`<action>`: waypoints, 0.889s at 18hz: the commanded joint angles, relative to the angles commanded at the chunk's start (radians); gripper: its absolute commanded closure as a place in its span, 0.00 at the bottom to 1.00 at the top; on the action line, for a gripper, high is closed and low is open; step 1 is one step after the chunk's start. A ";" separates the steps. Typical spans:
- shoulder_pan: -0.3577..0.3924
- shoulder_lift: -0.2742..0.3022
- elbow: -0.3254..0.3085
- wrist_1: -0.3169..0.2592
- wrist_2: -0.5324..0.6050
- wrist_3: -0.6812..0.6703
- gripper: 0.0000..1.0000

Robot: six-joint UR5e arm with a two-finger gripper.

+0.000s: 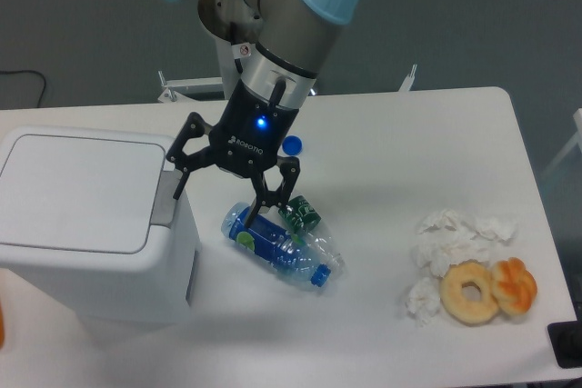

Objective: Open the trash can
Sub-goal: 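Position the gripper finger against the trash can lid's edge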

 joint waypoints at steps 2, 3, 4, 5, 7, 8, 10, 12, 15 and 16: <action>-0.008 -0.005 -0.005 0.000 0.000 0.000 0.00; -0.008 -0.005 -0.005 0.000 0.000 0.000 0.00; -0.008 -0.005 -0.005 0.000 0.000 0.000 0.00; -0.008 -0.006 -0.005 0.000 0.000 0.000 0.00; -0.008 -0.006 -0.005 0.000 0.000 0.000 0.00; -0.009 -0.006 -0.006 0.000 0.000 0.000 0.00; -0.009 -0.006 -0.006 0.000 0.000 0.000 0.00; -0.014 -0.008 -0.006 0.000 0.000 0.000 0.00; -0.014 -0.008 -0.008 0.000 0.000 0.002 0.00; -0.014 -0.008 -0.008 0.000 0.000 0.002 0.00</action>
